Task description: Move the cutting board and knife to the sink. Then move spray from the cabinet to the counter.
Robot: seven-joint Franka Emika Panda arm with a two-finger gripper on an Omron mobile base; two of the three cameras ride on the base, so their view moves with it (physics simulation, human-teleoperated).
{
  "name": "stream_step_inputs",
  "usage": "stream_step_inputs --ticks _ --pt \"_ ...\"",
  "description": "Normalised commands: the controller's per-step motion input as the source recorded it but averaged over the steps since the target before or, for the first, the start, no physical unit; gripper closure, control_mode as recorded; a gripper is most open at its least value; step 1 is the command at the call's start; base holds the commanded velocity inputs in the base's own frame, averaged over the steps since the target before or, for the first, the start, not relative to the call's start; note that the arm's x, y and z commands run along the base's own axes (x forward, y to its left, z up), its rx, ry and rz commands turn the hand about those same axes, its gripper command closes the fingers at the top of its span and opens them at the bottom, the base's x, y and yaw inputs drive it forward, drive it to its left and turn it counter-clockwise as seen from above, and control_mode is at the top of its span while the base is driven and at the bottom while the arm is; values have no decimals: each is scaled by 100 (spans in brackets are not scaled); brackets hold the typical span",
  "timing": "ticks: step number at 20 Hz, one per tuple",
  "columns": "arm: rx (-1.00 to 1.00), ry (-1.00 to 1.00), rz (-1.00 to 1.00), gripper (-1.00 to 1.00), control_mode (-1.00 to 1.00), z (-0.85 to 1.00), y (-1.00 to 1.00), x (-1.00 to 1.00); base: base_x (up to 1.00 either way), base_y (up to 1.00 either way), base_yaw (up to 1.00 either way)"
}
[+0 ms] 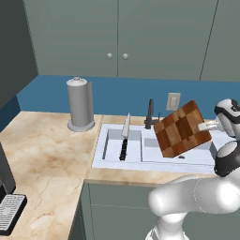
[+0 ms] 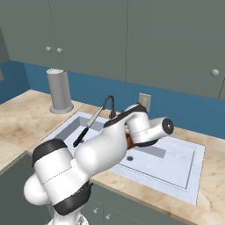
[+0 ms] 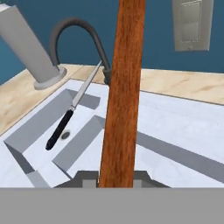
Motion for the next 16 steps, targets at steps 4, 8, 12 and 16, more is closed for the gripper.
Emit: stream_step_inputs --ticks 4,8,12,16 --pt "-4 0 1 100 -100 -32 24 0 0 0 0" --pt "-6 0 2 100 -100 -37 33 0 0 0 0" --pt "-5 -4 5 100 -100 -38 39 0 0 0 0" --pt "-5 -9 9 100 -100 -22 27 0 0 0 0"
